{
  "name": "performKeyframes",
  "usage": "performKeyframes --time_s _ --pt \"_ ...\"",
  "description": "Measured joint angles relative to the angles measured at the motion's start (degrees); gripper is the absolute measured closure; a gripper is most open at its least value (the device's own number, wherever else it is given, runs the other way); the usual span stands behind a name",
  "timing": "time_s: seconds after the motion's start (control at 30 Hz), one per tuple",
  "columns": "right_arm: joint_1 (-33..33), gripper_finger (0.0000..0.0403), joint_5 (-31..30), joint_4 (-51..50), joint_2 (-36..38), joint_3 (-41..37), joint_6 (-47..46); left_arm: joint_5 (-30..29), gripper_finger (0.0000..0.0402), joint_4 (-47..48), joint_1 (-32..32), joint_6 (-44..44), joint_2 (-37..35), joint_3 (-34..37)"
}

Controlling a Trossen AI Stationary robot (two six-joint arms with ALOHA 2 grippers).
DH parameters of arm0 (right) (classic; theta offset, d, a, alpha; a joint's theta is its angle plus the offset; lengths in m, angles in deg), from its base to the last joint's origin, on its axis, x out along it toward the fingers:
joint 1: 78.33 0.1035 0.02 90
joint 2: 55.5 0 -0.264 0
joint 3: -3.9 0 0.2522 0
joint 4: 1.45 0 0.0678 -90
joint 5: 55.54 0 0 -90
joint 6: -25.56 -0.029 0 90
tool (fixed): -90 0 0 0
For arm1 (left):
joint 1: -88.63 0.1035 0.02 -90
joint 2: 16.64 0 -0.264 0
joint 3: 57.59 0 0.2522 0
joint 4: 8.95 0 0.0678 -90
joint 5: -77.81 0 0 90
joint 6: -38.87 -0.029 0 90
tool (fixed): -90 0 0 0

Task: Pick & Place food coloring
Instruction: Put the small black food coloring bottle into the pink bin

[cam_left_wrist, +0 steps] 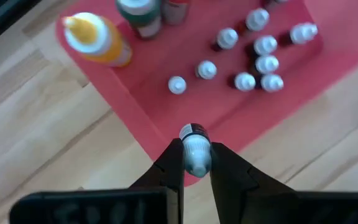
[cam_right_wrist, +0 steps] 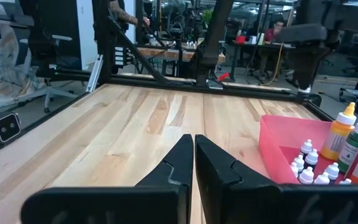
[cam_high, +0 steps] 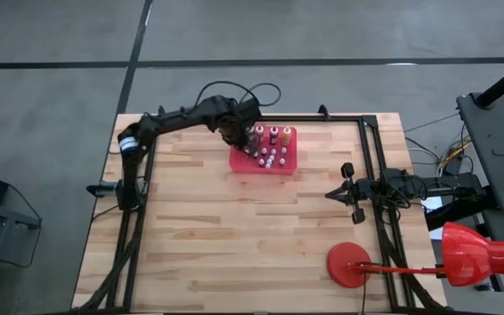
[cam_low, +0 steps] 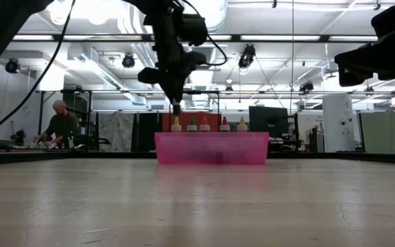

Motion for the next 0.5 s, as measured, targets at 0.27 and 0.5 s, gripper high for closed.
performKeyframes --time_s 0.27,0.5 --pt "-0.01 0.0394 -0.01 -0.01 0.00 0.00 0.02 0.04 0.0372 -0.88 0.96 9.70 0.70 -0.19" --pt "-0.02 0.0394 -0.02 -0.01 0.00 0.00 0.04 0.08 0.0372 -0.86 0.94 13.40 2.29 0.27"
